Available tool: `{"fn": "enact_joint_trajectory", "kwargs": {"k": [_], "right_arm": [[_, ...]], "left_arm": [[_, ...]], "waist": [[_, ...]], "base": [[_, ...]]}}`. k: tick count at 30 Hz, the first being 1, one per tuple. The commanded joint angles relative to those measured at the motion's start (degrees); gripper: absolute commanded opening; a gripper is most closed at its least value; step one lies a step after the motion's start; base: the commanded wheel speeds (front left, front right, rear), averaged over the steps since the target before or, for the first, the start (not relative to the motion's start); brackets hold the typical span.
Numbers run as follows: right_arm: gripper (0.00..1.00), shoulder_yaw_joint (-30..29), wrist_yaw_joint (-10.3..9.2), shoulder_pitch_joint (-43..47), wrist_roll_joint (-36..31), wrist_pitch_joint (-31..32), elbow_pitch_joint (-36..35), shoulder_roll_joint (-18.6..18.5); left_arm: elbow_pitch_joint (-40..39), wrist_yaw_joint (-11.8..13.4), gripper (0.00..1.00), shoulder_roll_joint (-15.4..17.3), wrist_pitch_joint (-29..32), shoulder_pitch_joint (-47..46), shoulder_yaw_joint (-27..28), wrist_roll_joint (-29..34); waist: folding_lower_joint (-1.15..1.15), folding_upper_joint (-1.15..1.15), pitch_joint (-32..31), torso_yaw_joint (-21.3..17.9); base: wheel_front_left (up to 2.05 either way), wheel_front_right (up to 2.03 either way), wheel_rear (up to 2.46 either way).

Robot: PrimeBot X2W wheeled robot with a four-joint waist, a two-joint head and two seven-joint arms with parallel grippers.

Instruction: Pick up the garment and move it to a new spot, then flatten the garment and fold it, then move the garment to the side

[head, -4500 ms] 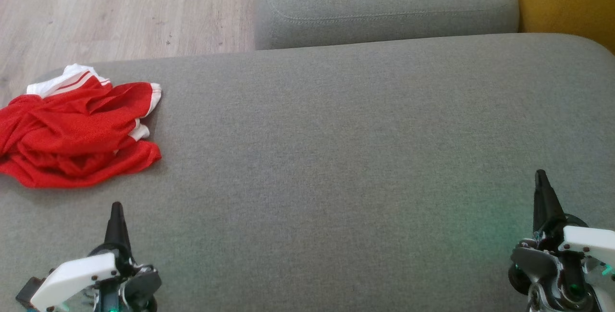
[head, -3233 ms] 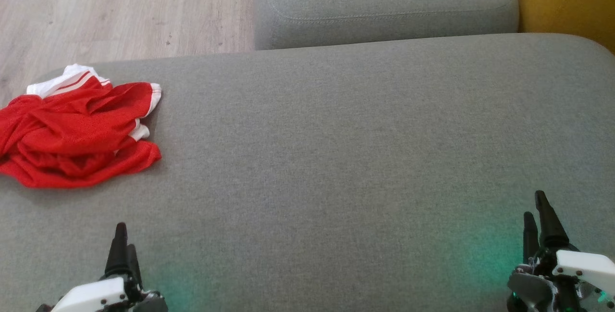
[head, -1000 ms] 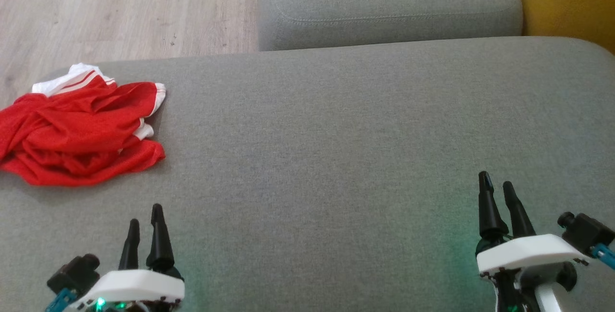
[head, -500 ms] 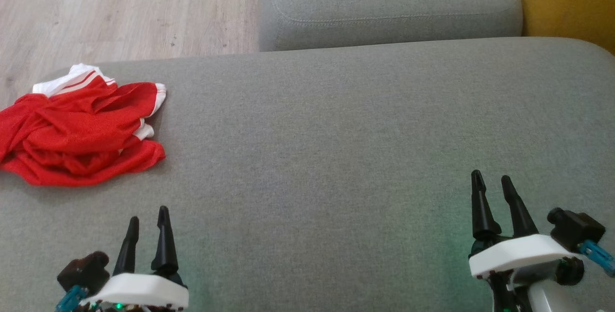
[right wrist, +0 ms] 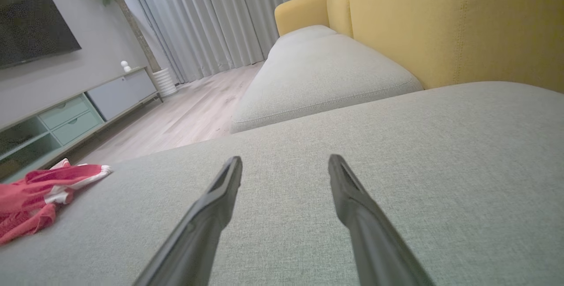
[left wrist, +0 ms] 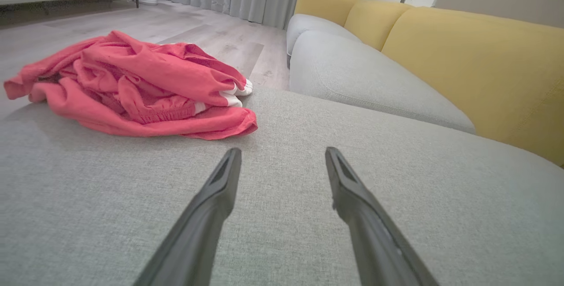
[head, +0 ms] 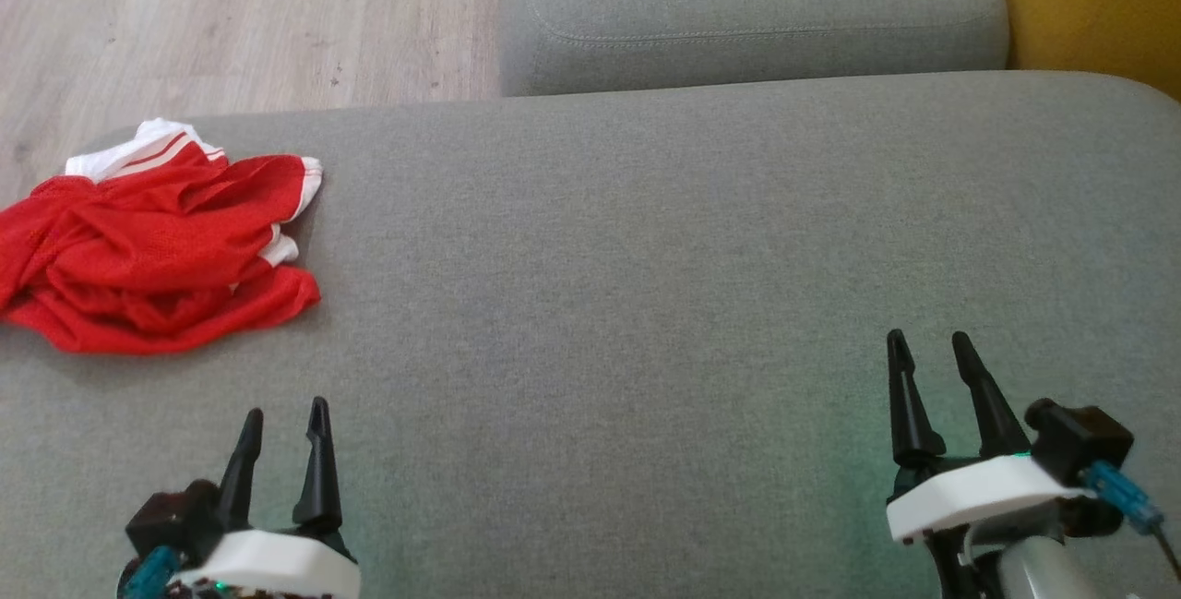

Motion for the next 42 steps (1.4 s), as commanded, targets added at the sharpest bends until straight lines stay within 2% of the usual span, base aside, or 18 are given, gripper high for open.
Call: {"fn": "enact_joint_trajectory", "kwargs": {"k": [1, 27, 42], "right_arm": [[1.0, 1.29, 0.36, -2.1, -2.08, -1.14, -1.52, -0.47], [1.0, 2.24, 0.45, -1.85, -12.96, -5.34, 2.69, -0.57], [1.0, 1.2, 0.45, -2.08, -11.33, -5.34, 3.69, -0.57]], "left_arm": [[-1.41, 0.25, 1.0, 1.24, -1.09, -2.95, 1.4, 2.12], [-0.09, 0.6, 1.0, 1.92, -5.25, -3.64, 1.82, 18.25], [1.2, -0.08, 1.0, 0.7, -5.25, -3.22, 3.93, 16.29]], "waist": [[0.0, 0.0, 0.05, 0.02], [0.0, 0.0, 0.26, -0.51], [0.0, 0.0, 0.17, -0.66]], "base": [[0.0, 0.0, 0.0], [0.0, 0.0, 0.0], [0.0, 0.0, 0.0]]}}
